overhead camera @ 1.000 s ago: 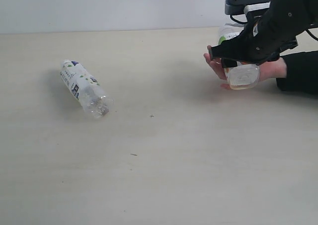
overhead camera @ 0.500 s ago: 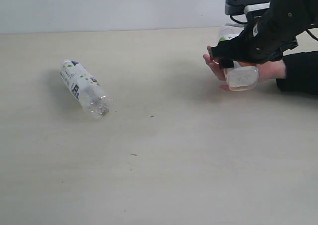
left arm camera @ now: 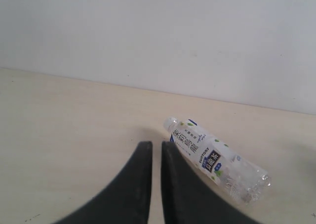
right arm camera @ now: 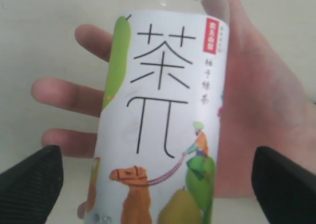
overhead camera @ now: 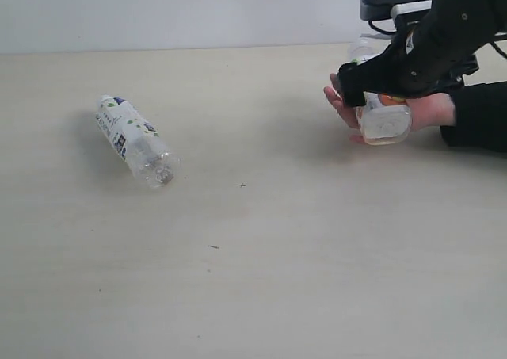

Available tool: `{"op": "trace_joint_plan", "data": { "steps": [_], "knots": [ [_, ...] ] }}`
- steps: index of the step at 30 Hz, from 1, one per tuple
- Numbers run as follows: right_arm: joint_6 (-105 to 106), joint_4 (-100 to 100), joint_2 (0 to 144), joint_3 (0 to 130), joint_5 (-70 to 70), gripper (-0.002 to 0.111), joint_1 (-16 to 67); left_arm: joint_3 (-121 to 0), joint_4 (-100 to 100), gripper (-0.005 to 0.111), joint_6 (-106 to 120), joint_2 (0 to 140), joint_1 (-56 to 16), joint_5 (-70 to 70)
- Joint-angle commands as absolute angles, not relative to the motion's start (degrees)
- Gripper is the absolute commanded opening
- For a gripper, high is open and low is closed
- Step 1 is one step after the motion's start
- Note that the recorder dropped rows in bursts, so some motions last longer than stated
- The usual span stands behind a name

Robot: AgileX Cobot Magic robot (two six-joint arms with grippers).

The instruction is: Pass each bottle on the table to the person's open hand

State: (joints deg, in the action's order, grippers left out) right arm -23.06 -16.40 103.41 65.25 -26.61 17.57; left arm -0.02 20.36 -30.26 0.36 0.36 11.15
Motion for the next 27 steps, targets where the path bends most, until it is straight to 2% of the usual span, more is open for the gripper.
{"op": "trace_joint_plan", "data": {
  "steps": [1,2,4,5,6,8,9,15,23,27],
  "knots": [
    [-21.1,-16.8,97.1,69.2,-37.0,0.095,17.4,0.0,20.3,0.01,-30.2,0.0,0.0,11.1],
    [-18.5,-15.5,95.2,70.0,-39.9,0.093,17.4,0.0,20.3,0.01,-30.2,0.0,0.0,11.1],
    [-11.0,-10.9,91.4,70.4,-43.6,0.082,17.4,0.0,20.3,0.01,-30.2,0.0,0.0,11.1],
    [-7.5,-8.9,89.1,70.2,-45.4,0.07,17.4,0.0,20.3,0.01,-30.2,0.0,0.0,11.1],
    [-5.4,-7.8,86.8,69.8,-46.9,0.053,17.4,0.0,20.3,0.01,-30.2,0.0,0.0,11.1],
    [-3.9,-7.4,82.0,68.4,-48.5,0.013,17.4,0.0,20.3,0.01,-30.2,0.0,0.0,11.1],
    [-3.4,-7.4,79.0,67.3,-48.9,0.001,17.4,0.0,20.3,0.01,-30.2,0.0,0.0,11.1],
    [1.6,-6.7,57.5,55.8,-48.9,0.003,17.4,0.0,20.3,0.01,-30.2,0.0,0.0,11.1],
    [1.6,-6.2,24.1,36.2,-41.4,0.003,17.4,0.0,20.3,0.01,-30.2,0.0,0.0,11.1],
    [-0.9,-5.3,12.7,28.5,-37.3,0.003,17.4,0.0,20.3,0.01,-30.2,0.0,0.0,11.1]
  ]
}}
